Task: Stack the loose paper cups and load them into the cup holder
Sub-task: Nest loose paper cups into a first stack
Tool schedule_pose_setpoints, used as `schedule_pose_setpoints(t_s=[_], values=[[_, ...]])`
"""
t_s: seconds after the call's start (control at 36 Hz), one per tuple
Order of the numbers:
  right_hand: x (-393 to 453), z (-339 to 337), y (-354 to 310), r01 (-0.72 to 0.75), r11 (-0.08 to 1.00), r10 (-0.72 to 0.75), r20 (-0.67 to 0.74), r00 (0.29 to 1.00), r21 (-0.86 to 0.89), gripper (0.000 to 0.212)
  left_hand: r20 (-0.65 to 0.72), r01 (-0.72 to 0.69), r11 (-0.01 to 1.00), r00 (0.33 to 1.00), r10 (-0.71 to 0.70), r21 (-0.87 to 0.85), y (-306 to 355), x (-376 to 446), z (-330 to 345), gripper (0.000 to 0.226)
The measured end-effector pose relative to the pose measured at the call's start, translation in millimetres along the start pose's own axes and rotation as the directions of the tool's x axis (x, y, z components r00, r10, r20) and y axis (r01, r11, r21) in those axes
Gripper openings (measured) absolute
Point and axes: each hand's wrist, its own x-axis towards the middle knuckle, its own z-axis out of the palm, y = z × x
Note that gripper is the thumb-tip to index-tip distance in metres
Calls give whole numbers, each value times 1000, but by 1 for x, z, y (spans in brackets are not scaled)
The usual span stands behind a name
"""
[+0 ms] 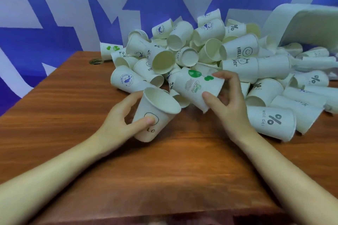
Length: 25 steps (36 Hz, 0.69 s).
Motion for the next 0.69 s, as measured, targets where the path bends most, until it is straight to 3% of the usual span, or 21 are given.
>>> schedule_pose_setpoints(t_s=[0.14, 0.39, 0.56, 0.69], values=[[1, -9, -5, 23, 999, -22, -30, 999, 49, 46, -31, -10, 993, 1000, 6, -121, 8, -4, 7, 61], [-1, -16, -10, 0, 992, -5, 41, 999, 123, 59, 12, 55, 997, 998, -54, -61, 10, 2, 16, 68], [-2, -13, -7, -36, 992, 28, 72, 997, 117, 56, 70, 60, 998, 996, -59, -18, 5, 6, 25, 66], [-4, -9, -6, -17, 999, 10, 143, 990, 48, 39, 102, 31, 998, 994, -36, 50, 3, 8, 31, 62]])
